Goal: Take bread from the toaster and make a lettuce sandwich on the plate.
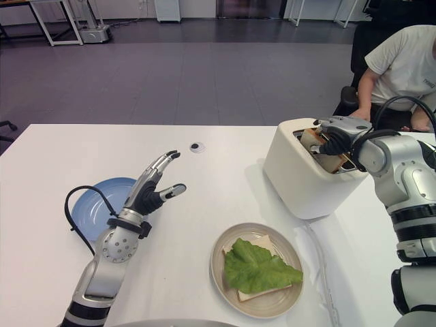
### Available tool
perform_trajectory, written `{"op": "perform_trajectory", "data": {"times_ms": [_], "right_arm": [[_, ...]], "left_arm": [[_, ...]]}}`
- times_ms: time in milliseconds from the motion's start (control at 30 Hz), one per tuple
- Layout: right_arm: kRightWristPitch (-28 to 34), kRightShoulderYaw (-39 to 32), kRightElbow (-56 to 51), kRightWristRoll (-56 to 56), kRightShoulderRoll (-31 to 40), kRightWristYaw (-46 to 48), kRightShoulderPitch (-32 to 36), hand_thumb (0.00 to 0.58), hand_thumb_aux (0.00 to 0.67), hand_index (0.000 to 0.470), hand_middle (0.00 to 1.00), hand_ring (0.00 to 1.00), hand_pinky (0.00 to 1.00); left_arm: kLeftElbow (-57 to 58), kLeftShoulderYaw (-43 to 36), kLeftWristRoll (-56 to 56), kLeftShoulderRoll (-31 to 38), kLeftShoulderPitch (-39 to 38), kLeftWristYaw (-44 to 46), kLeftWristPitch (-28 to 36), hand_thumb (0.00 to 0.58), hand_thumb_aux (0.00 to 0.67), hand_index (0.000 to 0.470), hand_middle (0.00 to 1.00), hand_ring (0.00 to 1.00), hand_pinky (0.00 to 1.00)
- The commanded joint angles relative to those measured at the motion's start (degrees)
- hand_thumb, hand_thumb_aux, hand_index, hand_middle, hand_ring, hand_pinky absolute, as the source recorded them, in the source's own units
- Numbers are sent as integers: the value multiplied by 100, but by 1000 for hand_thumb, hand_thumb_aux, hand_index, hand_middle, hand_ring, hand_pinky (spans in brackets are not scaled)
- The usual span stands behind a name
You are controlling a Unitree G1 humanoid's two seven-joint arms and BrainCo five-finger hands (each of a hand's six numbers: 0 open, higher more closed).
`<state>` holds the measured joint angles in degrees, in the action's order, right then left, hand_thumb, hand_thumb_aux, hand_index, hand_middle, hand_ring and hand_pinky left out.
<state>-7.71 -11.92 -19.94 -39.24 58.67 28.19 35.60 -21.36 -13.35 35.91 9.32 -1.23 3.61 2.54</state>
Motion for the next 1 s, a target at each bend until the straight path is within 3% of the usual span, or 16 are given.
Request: {"op": "perform_trajectory", "data": {"times_ms": [33,200,300,400,567,700,1000], "right_arm": [[-6,-55,-271,-71,-120,-107,188,580,670,470,0,0,0],[-5,664,-323,576,-453,-897,954,580,670,470,0,0,0],[99,1296,-78,1695,-923,-790,1254,580,670,470,0,0,0],[296,1475,-1,2493,-1138,-229,1415,580,670,470,0,0,0],[881,1133,773,4299,-1305,2309,858,580,670,470,0,0,0],[1216,724,1352,5010,-1094,3843,160,580,670,470,0,0,0],[1028,-302,2148,4646,-946,5015,-542,580,670,470,0,0,0]], "left_arm": [[55,-73,72,5,11,-47,40,0,0,0,0,0,0],[70,-53,70,34,70,-76,66,0,0,0,0,0,0],[65,25,37,84,83,-80,82,0,0,0,0,0,0],[39,94,23,117,95,-71,115,0,0,0,0,0,0],[32,234,-17,170,145,-63,163,0,0,0,0,0,0],[8,284,-30,181,181,-20,182,0,0,0,0,0,0],[-6,197,-24,221,232,61,178,0,0,0,0,0,0]]}}
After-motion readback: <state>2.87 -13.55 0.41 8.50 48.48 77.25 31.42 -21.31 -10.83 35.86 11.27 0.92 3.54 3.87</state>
